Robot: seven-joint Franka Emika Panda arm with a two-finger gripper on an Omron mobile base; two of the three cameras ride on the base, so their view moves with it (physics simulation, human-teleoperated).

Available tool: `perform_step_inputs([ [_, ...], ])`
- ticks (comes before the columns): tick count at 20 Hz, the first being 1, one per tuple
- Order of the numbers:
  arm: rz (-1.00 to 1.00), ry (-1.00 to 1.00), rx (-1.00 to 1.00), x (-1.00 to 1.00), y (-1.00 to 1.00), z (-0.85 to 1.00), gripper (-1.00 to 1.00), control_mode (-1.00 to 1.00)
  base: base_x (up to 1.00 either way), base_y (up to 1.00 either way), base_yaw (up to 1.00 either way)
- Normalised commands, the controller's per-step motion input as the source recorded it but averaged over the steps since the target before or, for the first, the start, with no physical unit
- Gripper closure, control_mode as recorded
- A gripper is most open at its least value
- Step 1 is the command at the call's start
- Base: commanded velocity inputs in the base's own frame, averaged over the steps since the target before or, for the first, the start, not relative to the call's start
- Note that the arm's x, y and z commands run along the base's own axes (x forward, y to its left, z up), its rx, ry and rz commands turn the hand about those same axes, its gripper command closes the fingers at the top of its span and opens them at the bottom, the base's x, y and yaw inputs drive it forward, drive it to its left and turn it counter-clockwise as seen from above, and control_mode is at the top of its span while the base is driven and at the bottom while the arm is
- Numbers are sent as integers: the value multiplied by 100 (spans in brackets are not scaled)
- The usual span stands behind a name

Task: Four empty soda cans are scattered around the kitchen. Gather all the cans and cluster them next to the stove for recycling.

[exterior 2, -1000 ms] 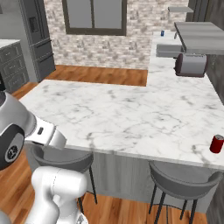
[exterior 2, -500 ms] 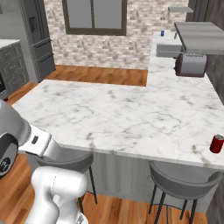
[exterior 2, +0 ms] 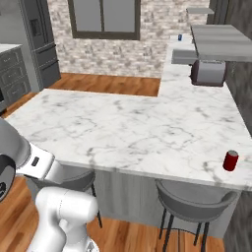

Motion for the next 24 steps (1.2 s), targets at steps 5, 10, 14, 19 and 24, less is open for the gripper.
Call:
perform_step_inputs([
  [5, 0, 0, 0, 0, 0, 0, -100, 100, -2, -70, 5],
  [10, 0, 0, 0, 0, 0, 0, -100, 100, 0, -67, 4],
  [14, 0, 0, 0, 0, 0, 0, -100, 100, 0, -63, 3],
  [19, 0, 0, 0, 0, 0, 0, -100, 100, 6, -52, 0],
  [24, 0, 0, 0, 0, 0, 0, -100, 100, 16, -39, 0],
])
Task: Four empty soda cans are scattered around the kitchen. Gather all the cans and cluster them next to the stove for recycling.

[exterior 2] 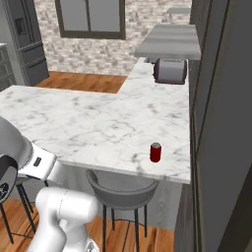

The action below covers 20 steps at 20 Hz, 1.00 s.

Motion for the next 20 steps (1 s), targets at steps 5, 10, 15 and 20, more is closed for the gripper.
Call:
perform_step_inputs([
  [5, 0, 0, 0, 0, 0, 0, -100, 100, 24, -31, 0],
  [10, 0, 0, 0, 0, 0, 0, -100, 100, 26, -21, 0],
  [15, 0, 0, 0, 0, 0, 0, -100, 100, 47, -22, 0],
  [20, 0, 0, 0, 0, 0, 0, -100, 100, 45, -18, 0],
])
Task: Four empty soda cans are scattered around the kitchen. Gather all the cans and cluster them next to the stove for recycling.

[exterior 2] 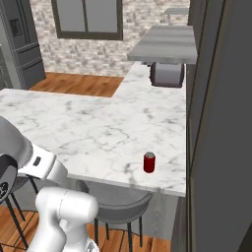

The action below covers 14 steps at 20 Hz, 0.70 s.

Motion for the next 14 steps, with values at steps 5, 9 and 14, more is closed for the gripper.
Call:
perform_step_inputs([
  [5, 0, 0, 0, 0, 0, 0, -100, 100, 27, -20, 0],
  [9, 0, 5, 7, 13, -30, 0, -100, -100, 0, 0, 0],
  [14, 0, 4, 7, 45, -38, 0, -100, -100, 0, 0, 0],
])
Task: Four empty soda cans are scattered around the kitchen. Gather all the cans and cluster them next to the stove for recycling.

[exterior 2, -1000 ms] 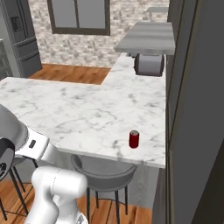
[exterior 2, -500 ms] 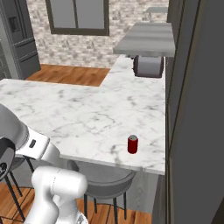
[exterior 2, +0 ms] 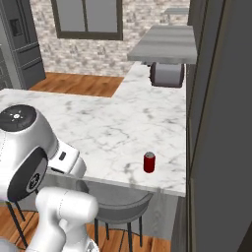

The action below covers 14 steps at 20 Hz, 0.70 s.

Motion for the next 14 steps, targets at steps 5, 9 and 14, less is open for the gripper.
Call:
perform_step_inputs([
  [5, -7, 6, 2, 46, -41, 0, -100, -100, 0, 0, 0],
  [9, -17, 16, 0, 57, -8, 0, -100, -100, 0, 0, 0],
  [14, -16, 17, 0, 46, -10, 0, -100, -100, 0, 0, 0],
])
